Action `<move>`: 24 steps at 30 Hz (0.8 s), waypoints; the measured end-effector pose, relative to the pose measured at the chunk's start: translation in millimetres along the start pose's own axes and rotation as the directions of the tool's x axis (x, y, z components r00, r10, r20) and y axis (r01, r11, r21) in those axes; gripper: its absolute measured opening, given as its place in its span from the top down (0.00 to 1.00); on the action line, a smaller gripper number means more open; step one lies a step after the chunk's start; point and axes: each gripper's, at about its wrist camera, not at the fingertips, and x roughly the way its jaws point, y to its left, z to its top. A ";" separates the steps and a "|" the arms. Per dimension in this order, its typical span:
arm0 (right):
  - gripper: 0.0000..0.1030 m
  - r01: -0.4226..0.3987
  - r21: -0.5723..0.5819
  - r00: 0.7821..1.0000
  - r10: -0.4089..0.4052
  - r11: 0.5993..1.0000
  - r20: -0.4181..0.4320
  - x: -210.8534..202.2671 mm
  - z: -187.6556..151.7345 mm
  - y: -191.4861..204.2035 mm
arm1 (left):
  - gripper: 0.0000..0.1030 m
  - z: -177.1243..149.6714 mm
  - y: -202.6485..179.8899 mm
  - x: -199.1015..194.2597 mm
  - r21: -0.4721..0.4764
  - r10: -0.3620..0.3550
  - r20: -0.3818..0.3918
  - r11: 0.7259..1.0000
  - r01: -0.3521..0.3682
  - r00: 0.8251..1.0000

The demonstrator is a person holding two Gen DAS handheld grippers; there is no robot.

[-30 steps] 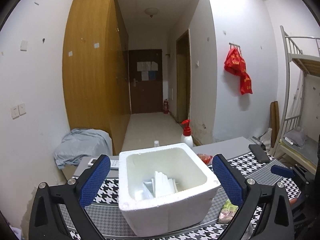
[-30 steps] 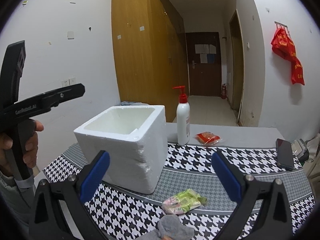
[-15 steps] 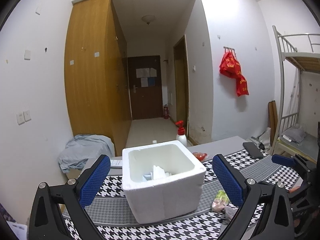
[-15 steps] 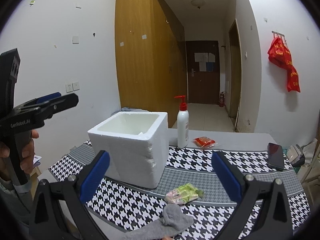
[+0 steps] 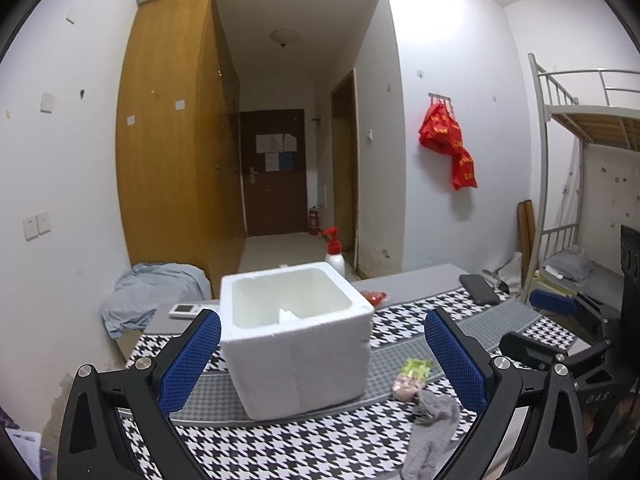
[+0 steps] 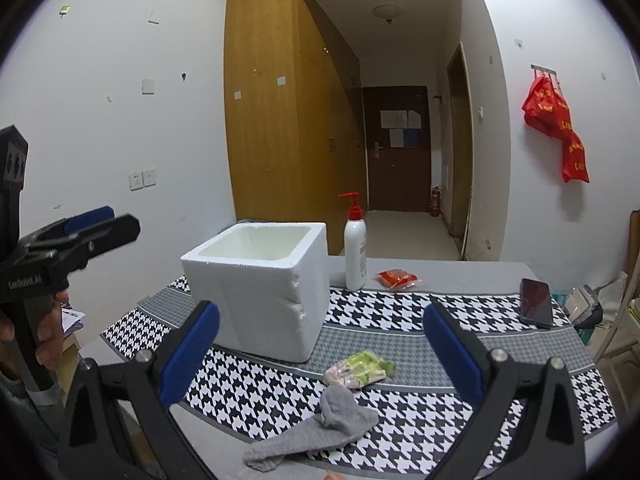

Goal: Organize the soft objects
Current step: 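Withdraw both tools from the foam box toward the grey sock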

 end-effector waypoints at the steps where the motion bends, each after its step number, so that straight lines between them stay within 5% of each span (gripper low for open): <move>1: 0.00 0.001 0.001 1.000 -0.001 1.000 0.000 -1.0 -0.9 -0.1 | 0.01 -2.8 -1.7 1.0 0.002 -0.011 -0.002 1.000 0.011 1.000; 24: 0.00 0.093 0.066 0.995 -0.095 0.994 0.029 -15.1 -35.4 -28.1 | 0.01 -71.3 -22.9 5.7 -0.022 -0.200 -0.003 0.980 0.199 0.980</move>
